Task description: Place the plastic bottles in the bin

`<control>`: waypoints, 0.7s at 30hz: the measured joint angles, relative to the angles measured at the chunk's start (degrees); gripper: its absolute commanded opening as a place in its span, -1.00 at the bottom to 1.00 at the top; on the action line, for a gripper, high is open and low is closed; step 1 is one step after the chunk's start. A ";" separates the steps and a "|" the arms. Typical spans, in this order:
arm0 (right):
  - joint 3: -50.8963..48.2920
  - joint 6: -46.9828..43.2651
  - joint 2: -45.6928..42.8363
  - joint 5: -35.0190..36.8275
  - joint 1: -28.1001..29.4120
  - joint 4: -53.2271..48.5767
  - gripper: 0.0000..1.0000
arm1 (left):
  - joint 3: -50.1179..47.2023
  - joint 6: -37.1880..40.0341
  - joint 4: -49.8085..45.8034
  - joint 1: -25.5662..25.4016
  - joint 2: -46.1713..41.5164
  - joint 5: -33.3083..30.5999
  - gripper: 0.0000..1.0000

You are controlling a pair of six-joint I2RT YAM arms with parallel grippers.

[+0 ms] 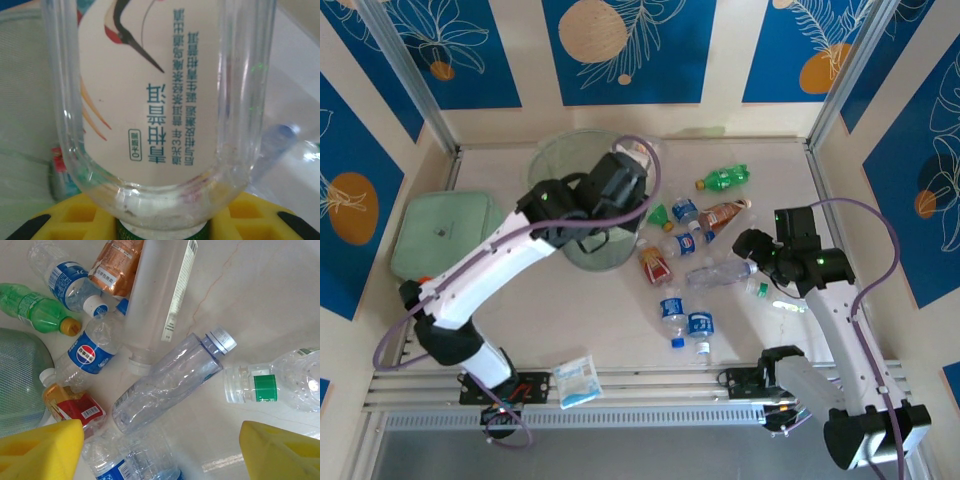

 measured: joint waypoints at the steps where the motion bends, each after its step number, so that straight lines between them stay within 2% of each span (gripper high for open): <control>1: -0.04 0.02 0.02 0.07 0.20 0.00 0.64 | 1.03 0.59 0.00 1.46 1.03 0.09 -0.33; 8: -1.38 0.44 0.28 0.31 1.20 0.20 0.64 | 10.27 3.52 0.11 10.58 7.50 1.57 -0.32; 11: -1.62 0.46 0.28 0.44 1.20 0.20 0.64 | 10.84 3.52 0.44 14.10 8.26 2.58 -0.35; 16: -1.64 0.44 0.33 0.66 1.20 0.20 0.64 | 4.00 3.50 3.19 17.86 7.65 3.89 -0.31; 21: -1.64 0.46 0.90 0.74 1.31 0.20 0.64 | -5.16 3.48 5.60 18.60 6.95 5.99 -0.28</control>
